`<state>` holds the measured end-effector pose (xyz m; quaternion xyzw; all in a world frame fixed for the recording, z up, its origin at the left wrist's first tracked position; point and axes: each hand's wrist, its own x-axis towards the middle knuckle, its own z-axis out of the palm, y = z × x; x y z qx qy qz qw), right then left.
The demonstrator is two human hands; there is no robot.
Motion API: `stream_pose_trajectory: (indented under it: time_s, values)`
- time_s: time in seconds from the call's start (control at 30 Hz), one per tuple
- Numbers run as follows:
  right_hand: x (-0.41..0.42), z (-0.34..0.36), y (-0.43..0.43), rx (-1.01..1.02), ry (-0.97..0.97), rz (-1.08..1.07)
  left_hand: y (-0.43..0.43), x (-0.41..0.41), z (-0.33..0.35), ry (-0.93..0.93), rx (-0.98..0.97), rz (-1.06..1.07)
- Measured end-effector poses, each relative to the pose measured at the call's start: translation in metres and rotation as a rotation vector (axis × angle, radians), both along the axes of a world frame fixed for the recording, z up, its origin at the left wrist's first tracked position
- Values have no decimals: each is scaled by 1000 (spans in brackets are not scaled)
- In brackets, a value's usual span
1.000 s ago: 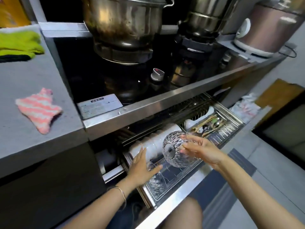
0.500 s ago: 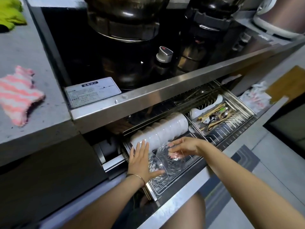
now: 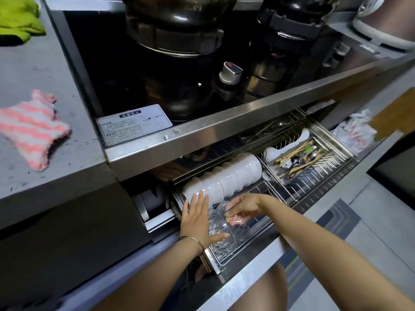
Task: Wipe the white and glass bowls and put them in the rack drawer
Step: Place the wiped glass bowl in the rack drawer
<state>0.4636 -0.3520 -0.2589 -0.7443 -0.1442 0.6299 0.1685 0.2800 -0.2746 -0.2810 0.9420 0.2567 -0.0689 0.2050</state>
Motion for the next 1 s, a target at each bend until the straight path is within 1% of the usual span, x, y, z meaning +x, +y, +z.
stream_pose_trajectory:
  time_s: [0.1,0.23,0.4,0.47,0.57,0.67,0.73,0.77,0.83,0.9,1.0]
  values:
    - [-1,-1,0,-10,-12,40,-1,0,-1,4,-3,-3]
    - [-2,3,0,10,-25,27,-1,-1,-2,5,-24,-3]
    - [-3,8,-1,27,-198,104,2,-1,0,16,-73,-18]
    - [-1,16,-4,93,-289,109,6,-2,3,-1,-130,-26]
    - [5,29,-13,239,-404,-4,15,-7,15,-28,-200,-32]
    - [-1,55,-24,323,-458,-21,23,-12,35,-73,-222,-34]
    - [-12,77,-32,409,-452,-62,24,-15,57,-148,-223,-37]
    - [-19,90,-34,473,-486,-79,23,-16,70,-197,-217,-52]
    - [-33,115,-40,588,-614,-112,20,-22,103,-311,-175,-106]
    - [-49,141,-43,707,-715,-173,18,-33,139,-455,-121,-171]
    - [-73,179,-38,897,-786,-243,25,-55,192,-653,-4,-279]
